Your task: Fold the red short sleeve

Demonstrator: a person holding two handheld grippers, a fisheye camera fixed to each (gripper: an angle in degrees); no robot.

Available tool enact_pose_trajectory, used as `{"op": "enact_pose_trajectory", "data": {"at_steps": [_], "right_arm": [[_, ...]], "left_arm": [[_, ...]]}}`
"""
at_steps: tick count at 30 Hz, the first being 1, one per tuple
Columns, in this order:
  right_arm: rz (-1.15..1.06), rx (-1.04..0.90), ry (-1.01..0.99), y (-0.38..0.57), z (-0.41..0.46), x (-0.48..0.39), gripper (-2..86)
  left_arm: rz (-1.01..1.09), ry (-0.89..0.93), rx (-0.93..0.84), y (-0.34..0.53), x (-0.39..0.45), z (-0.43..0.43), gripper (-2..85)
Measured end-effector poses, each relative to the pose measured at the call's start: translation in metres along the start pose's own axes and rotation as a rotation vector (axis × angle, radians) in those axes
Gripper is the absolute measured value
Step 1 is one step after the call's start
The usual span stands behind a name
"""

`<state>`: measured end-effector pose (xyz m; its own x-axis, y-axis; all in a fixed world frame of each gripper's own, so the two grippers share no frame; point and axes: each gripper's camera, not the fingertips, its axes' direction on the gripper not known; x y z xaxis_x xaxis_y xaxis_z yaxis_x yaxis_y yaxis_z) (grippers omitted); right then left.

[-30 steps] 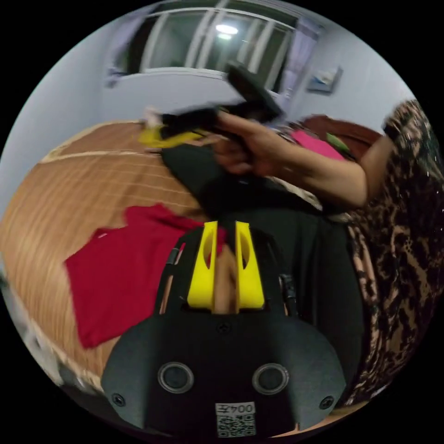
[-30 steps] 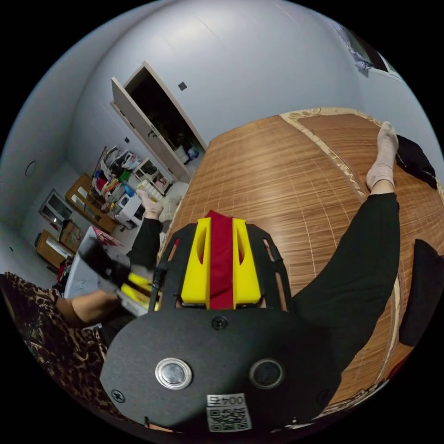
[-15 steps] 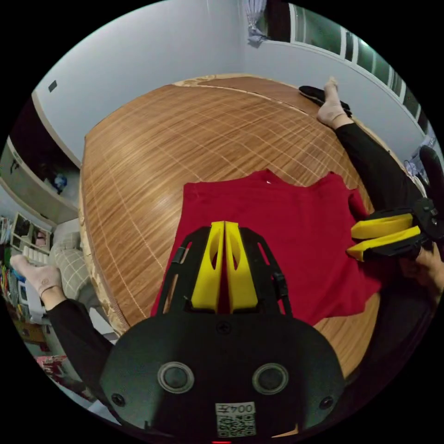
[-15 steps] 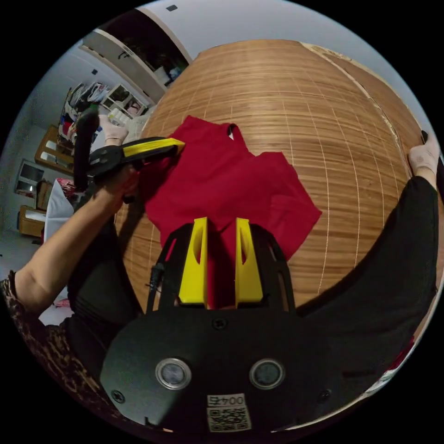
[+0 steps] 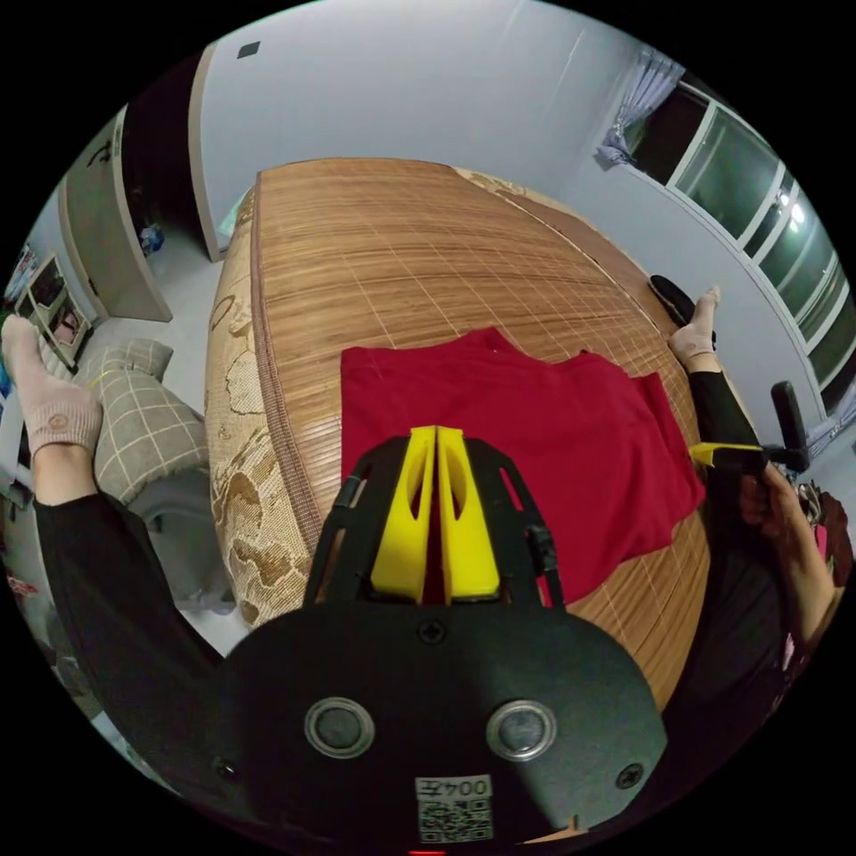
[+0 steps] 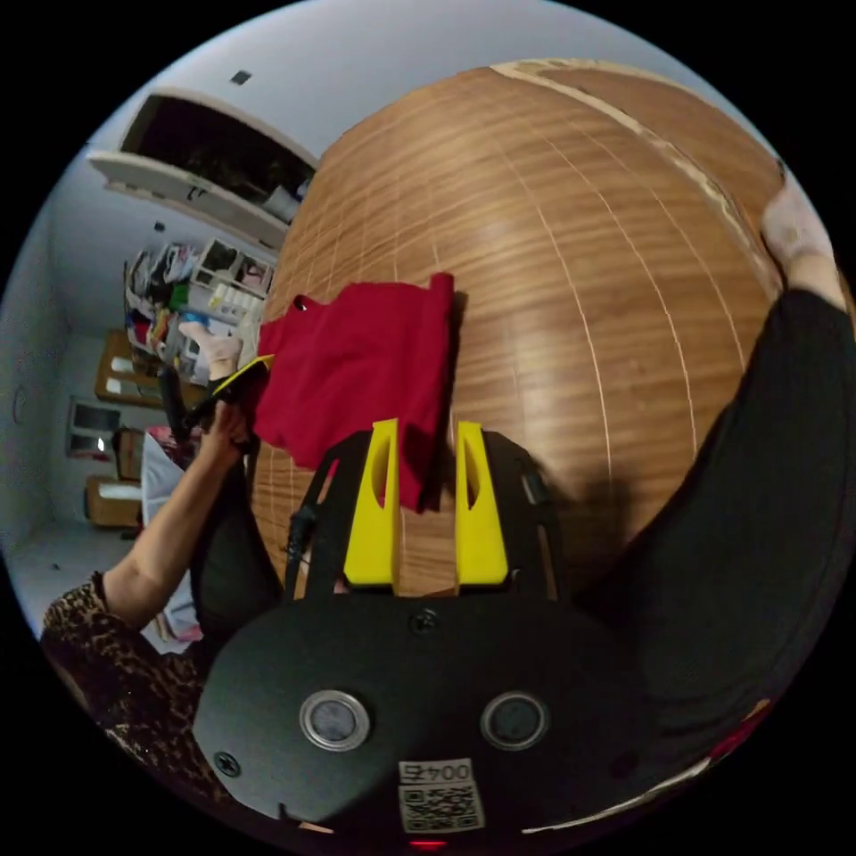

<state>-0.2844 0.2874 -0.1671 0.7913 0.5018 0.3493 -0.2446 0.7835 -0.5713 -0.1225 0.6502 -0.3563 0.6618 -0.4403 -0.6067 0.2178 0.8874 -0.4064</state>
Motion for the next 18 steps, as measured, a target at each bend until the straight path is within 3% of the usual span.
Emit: {"op": "enact_pose_trajectory", "data": {"at_steps": [3,8,12,14,16,18], "right_arm": [[0.065,0.019,-0.088,0.003,-0.009,0.014,10.6],[0.063,-0.125,-0.096,-0.016,0.001,0.021,10.7],[0.036,-0.166,-0.223,-0.031,0.002,0.019,6.1],[-0.029,-0.168,-0.097,-0.035,-0.011,0.005,5.3],[-0.043,-0.122,0.247,-0.039,-0.030,0.006,5.0],[0.027,-0.151,0.110,-0.044,-0.030,0.025,5.0]], "left_arm": [[-0.024,0.038,0.001,-0.005,-0.012,-0.001,0.6],[-0.040,0.058,0.001,-0.014,-0.026,-0.001,0.7],[-0.035,0.045,0.000,-0.022,-0.032,-0.002,0.8],[-0.040,0.057,0.000,-0.025,-0.037,-0.001,0.8],[-0.044,0.074,-0.003,-0.029,-0.043,0.000,0.8],[-0.051,0.091,-0.005,-0.032,-0.047,0.001,0.7]]}}
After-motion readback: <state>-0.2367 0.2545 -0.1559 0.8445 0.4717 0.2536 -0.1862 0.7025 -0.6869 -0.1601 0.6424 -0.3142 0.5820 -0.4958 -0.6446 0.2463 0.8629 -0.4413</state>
